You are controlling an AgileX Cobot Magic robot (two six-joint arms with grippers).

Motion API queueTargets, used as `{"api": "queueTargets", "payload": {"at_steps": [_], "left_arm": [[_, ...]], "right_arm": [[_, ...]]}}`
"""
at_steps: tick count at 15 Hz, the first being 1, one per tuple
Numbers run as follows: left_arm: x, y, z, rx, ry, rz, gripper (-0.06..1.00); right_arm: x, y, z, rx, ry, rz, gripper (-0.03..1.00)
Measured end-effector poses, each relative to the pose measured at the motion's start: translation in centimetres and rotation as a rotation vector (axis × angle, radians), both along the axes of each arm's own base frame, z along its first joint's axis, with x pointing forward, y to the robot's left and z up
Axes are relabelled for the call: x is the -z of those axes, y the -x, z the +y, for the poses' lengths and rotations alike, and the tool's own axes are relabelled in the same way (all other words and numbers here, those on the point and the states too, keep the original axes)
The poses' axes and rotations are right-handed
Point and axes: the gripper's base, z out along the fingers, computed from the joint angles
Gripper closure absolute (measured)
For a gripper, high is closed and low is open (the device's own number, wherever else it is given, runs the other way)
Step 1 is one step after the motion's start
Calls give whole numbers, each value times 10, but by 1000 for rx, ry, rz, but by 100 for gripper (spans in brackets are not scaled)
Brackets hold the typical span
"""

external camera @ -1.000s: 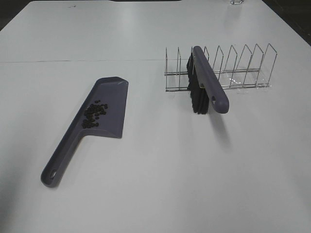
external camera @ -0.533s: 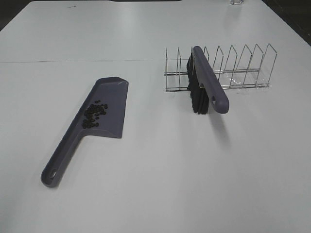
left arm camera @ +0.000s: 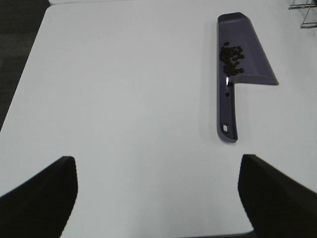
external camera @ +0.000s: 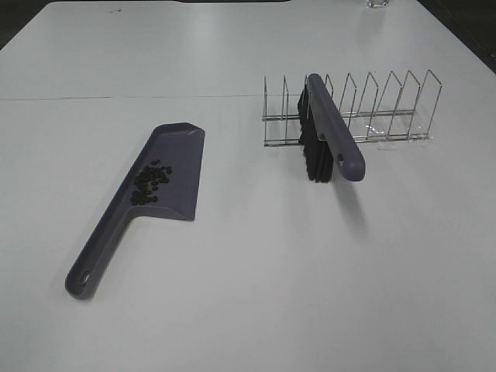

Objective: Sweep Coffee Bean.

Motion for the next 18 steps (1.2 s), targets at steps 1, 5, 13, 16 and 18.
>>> {"api": "queueTargets", "payload": {"at_steps": [1,5,13,16,18], "left_arm": [[0,3,-1,8,-2,-31,14],[0,5,-1,11,-7,-67,14],[4,-3,-3,21,23,-115,14],[3,-3,-3,22,24,-116,14],[3,-3,-3,22,24,-117,14]], "right_arm": [[2,5,-1,-4,4,-40,29],[23,2,-1,-7,12,-33,29],[31,-6,1,-15,14,-55,29],[31,-6,1,-6,13,-55,29],[31,-6,2,67,13,-55,29]]}}
